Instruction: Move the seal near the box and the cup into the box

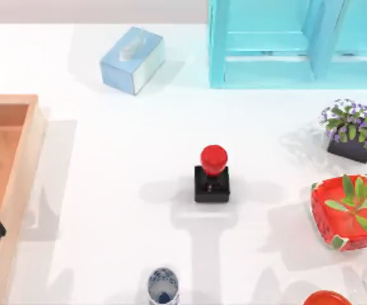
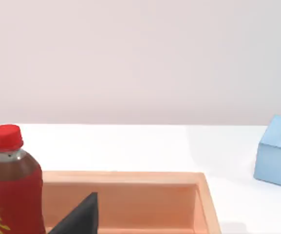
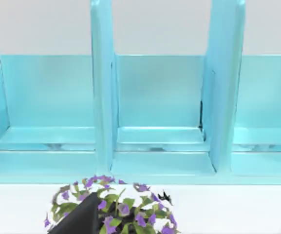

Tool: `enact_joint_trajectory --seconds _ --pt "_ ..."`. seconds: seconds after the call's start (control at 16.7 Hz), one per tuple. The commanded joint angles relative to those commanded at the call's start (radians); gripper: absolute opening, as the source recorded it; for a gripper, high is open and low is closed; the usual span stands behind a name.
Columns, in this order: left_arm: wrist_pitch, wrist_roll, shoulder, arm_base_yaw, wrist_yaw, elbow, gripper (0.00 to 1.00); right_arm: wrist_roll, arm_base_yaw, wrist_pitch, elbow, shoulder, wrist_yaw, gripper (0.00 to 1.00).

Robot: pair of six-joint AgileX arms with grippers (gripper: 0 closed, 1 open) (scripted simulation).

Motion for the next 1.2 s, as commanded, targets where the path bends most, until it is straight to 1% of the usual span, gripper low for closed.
enact_joint_trajectory --seconds 0.24,0.36,0.48,0.78,1.2 --pt "-0.017 -0.008 0.029 -0.009 0.001 0.028 1.00 0.000 0.000 0.000 0.000 0.000 0.000 1.00" --pt "-0.057 -0.026 0.096 -0.031 0.002 0.094 1.00 0.000 0.000 0.000 0.000 0.000 0.000 1.00" --pt "-0.122 -0.056 0.203 -0.065 0.004 0.198 1.00 0.000 0.000 0.000 0.000 0.000 0.000 1.00" --pt "-0.364 -0.167 0.586 -0.191 0.011 0.571 1.00 0.000 0.000 0.000 0.000 0.000 0.000 1.00" --pt "-0.813 -0.375 1.275 -0.417 0.017 1.252 1.00 0.000 0.000 0.000 0.000 0.000 0.000 1.00"
